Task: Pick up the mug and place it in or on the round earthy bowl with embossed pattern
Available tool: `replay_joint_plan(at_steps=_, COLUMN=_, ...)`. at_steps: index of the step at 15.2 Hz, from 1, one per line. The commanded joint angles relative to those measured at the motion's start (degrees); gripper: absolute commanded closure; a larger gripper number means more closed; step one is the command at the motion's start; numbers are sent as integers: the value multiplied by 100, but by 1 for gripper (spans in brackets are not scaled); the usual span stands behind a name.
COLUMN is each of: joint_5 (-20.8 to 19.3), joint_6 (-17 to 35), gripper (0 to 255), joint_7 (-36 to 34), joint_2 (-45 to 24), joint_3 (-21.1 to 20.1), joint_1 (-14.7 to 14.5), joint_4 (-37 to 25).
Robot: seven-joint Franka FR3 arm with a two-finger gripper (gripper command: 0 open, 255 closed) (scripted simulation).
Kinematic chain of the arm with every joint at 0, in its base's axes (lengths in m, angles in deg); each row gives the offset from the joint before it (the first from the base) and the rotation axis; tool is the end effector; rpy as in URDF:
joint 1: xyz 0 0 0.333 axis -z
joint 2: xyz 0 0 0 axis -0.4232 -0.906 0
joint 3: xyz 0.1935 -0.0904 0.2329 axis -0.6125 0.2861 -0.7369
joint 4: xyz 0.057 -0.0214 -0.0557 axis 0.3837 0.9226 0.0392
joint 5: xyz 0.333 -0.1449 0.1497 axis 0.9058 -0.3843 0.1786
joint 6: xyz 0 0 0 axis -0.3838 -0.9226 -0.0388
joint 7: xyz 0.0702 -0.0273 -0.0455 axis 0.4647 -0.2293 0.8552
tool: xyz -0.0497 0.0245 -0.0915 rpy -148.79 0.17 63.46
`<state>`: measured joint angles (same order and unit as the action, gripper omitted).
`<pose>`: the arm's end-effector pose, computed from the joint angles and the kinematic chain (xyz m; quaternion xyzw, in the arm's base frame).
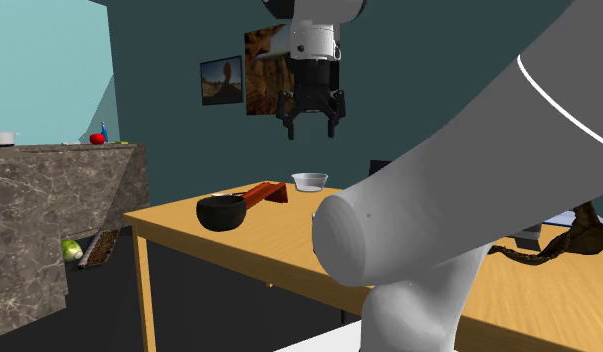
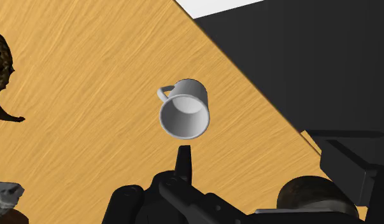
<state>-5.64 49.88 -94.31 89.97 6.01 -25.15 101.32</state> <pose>0.3090 -0.0273 0.5875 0.9934 -0.0894 0.0656 0.0280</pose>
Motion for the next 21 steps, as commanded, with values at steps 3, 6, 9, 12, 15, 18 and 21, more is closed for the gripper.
replay_joint_plan(at_steps=3, joint_5=-31, joint_6=325, gripper=0, joint_7=-37, joint_2=-217, joint_3=51, joint_1=39, joint_4=198)
replay_joint_plan(at_steps=6, joint_5=-77, joint_6=822, gripper=0, joint_7=-92, joint_2=-598, joint_3=130, joint_1=99, joint_4=449)
replay_joint_plan(at_steps=9, joint_5=-121, joint_6=1329, gripper=0, joint_7=-146, joint_2=-1045, joint_3=211, joint_1=157, joint_4=644)
replay_joint_plan(at_steps=12, joint_5=-159, joint_6=1840, gripper=0, joint_7=-198, joint_2=-1555, joint_3=292, joint_1=214, joint_4=780)
replay_joint_plan(at_steps=15, joint_5=-187, joint_6=2348, gripper=0, joint_7=-245, joint_2=-2123, joint_3=373, joint_1=267, joint_4=854)
replay_joint_plan(at_steps=18, joint_5=-199, joint_6=2786, gripper=0, joint_7=-282, joint_2=-2667, joint_3=446, joint_1=307, joint_4=867)
replay_joint_plan(at_steps=21, joint_5=-215, joint_6=3055, gripper=0, joint_7=-285, joint_2=-2809, joint_3=466, joint_1=316, joint_4=994)
